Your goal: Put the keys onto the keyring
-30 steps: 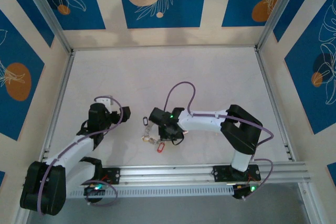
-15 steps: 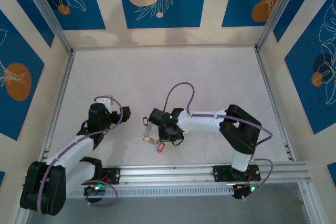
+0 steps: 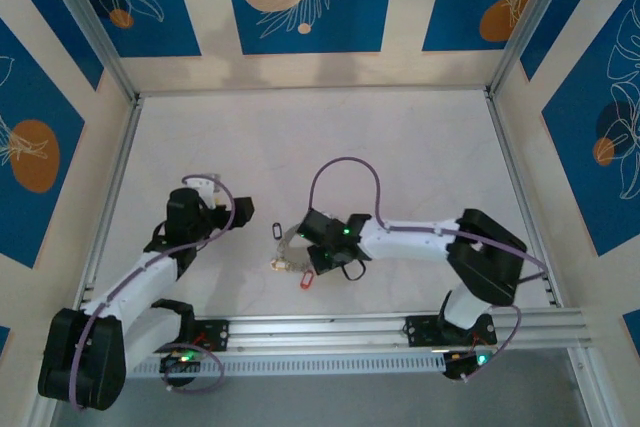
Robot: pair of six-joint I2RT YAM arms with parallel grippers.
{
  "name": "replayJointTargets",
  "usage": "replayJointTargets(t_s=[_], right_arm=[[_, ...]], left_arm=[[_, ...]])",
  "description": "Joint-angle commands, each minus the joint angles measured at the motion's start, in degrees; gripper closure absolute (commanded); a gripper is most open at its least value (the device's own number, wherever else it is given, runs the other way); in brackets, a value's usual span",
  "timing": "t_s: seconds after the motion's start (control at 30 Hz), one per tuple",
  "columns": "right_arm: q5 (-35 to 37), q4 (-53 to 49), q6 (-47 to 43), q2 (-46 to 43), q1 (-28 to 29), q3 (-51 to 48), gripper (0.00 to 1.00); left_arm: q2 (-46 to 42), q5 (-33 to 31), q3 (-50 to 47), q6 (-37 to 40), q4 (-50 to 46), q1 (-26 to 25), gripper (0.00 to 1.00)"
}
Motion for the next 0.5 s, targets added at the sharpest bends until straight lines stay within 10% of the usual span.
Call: replayJointTargets(t_s=[0.0,0.47], right_arm=[[-1.86,13.56,-18.18,-7.64,-1.07,-5.67,1.00],[-29.76,43.65,-44.44,-20.75,-16.34,-19.29,1.00]], left_arm=[[-1.62,7.95,5.61,0.40,-1.50,0.49,0.00],[-11.90,17.08,6.58,-2.44,10.66,-3.30,0.00]])
